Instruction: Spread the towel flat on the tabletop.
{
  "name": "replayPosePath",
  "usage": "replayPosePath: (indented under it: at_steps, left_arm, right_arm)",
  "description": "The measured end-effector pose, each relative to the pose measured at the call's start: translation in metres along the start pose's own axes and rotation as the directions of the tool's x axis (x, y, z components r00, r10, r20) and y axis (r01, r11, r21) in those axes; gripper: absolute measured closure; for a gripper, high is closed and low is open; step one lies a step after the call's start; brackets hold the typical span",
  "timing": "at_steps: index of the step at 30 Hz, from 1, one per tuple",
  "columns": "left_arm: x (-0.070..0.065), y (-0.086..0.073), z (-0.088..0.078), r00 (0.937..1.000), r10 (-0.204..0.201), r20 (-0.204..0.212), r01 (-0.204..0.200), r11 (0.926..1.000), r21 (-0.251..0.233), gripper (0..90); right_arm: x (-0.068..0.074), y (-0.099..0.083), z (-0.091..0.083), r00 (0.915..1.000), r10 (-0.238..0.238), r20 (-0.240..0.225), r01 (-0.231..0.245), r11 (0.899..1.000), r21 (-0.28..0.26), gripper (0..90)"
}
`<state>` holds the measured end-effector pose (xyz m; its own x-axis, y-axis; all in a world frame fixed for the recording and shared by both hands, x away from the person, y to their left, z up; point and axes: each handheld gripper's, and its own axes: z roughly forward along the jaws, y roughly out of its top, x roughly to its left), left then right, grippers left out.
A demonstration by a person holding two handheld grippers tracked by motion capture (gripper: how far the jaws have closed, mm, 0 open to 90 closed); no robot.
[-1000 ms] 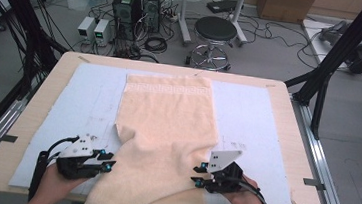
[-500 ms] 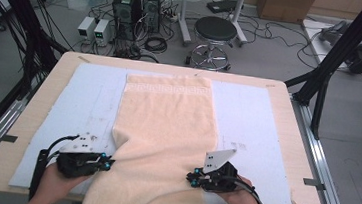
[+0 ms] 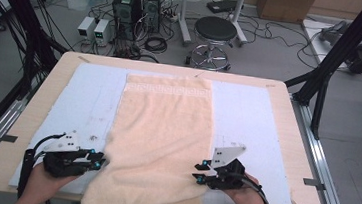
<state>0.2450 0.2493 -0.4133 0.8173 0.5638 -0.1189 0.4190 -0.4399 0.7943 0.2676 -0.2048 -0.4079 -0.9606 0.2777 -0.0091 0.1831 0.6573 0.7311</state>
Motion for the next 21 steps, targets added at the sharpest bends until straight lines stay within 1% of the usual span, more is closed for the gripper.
replayPosePath:
  at_steps: [1,2,3,4,5,7,8,10,11,12,13,14,15,17,19,20,21]
  left_arm:
    - [0.003,-0.001,0.006,0.9999,-0.003,0.015,0.003,0.9998,0.017,76.6]
    - [0.004,-0.001,0.01,0.9996,-0.004,0.028,0.003,0.9995,0.031,76.6]
    - [0.004,0.0,0.014,0.9989,-0.012,0.044,0.011,0.9995,0.03,74.6]
    - [0.003,0.002,0.018,0.9983,-0.009,0.058,0.007,0.9995,0.031,74.6]
    - [0.001,0.004,0.023,0.9978,0.005,0.067,-0.007,0.9992,0.041,72.9]
    - [-0.002,0.008,0.032,0.9973,0.015,0.072,-0.02,0.9977,0.065,67.8]
    - [-0.003,0.01,0.039,0.9969,0.029,0.073,-0.036,0.9956,0.087,66.4]
    - [-0.006,0.011,0.048,0.9967,0.041,0.07,-0.049,0.9918,0.118,67.0]
    - [-0.008,0.011,0.053,0.9968,0.043,0.067,-0.051,0.9908,0.125,68.5]
    - [-0.01,0.01,0.055,0.9974,0.042,0.059,-0.049,0.9923,0.114,71.2]
    - [-0.01,0.009,0.055,0.997,0.055,0.054,-0.06,0.9922,0.109,76.5]
    - [-0.01,0.009,0.056,0.9976,0.042,0.056,-0.048,0.993,0.108,83.0]
    - [-0.01,0.01,0.055,0.9976,0.039,0.057,-0.045,0.9929,0.11,86.1]
    - [-0.01,0.011,0.052,0.998,0.052,0.035,-0.056,0.992,0.113,87.8]
    - [-0.009,0.012,0.045,0.9983,0.057,0.017,-0.058,0.9936,0.097,88.1]
    - [-0.008,0.012,0.04,0.9987,0.051,0.007,-0.052,0.9953,0.082,88.1]
    - [-0.006,0.011,0.034,0.9993,0.039,-0.004,-0.038,0.9971,0.065,88.2]
  right_arm:
    - [-0.009,-0.005,0.004,0.9993,0.034,0.013,-0.034,0.999,0.008,68.4]
    - [-0.009,-0.005,0.004,0.9993,0.034,0.013,-0.034,0.999,0.008,68.4]
    - [-0.016,-0.007,0.007,0.9985,0.054,0.009,-0.054,0.998,0.016,66.7]
    - [-0.016,-0.007,0.007,0.9985,0.054,0.009,-0.054,0.998,0.016,66.7]
    - [-0.018,-0.008,0.01,0.998,0.063,0.007,-0.064,0.998,0.029,65.1]
    - [-0.021,-0.009,0.016,0.9976,0.069,0.006,-0.069,0.996,0.063,63.9]
    - [-0.021,-0.008,0.019,0.9981,0.062,0.008,-0.062,0.995,0.072,63.9]
    - [-0.019,-0.008,0.028,0.9992,0.039,0.012,-0.04,0.993,0.115,65.2]
    - [-0.018,-0.008,0.028,0.9992,0.038,0.016,-0.039,0.993,0.109,66.7]
    - [-0.019,-0.008,0.028,0.9994,0.033,0.014,-0.034,0.993,0.11,68.8]
    - [-0.019,-0.008,0.028,0.9991,0.041,0.012,-0.042,0.993,0.11,71.1]
    - [-0.019,-0.008,0.028,0.9992,0.038,0.011,-0.039,0.993,0.109,75.8]
    - [-0.019,-0.007,0.028,0.9994,0.034,0.005,-0.034,0.993,0.112,82.3]
    - [-0.02,-0.005,0.028,0.9998,0.015,0.013,-0.016,0.993,0.116,85.5]
    - [-0.022,-0.005,0.027,0.9995,0.021,0.022,-0.023,0.993,0.117,86.3]
    - [-0.023,-0.005,0.026,0.9991,0.031,0.03,-0.034,0.993,0.115,86.4]
    - [-0.026,-0.005,0.024,0.9983,0.033,0.048,-0.038,0.993,0.112,86.5]
